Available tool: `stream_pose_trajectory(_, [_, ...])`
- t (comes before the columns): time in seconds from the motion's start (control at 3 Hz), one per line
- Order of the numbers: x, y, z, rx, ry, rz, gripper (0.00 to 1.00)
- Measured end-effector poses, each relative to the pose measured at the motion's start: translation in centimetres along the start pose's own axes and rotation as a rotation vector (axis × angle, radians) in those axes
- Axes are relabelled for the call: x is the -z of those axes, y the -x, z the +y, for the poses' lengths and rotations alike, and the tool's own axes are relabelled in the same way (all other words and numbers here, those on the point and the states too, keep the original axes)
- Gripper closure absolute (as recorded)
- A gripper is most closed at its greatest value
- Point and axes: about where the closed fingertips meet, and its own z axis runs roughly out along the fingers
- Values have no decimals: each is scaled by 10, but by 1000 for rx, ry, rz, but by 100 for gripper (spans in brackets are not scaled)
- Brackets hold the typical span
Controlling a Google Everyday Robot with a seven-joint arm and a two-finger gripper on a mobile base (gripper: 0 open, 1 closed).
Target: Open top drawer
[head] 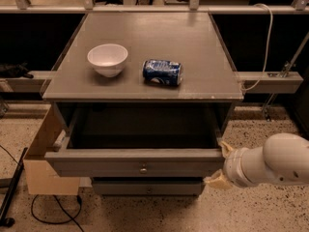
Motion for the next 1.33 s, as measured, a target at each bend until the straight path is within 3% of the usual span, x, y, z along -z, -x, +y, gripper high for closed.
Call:
stream_pose_trajectory(0.33, [7, 4, -2, 0, 0, 0, 81])
stream_pose_trajectory(0.67, [10, 6, -2, 0, 0, 0, 100])
stream_pose_trajectory(1.33, [19, 12, 1, 3, 8, -1, 100])
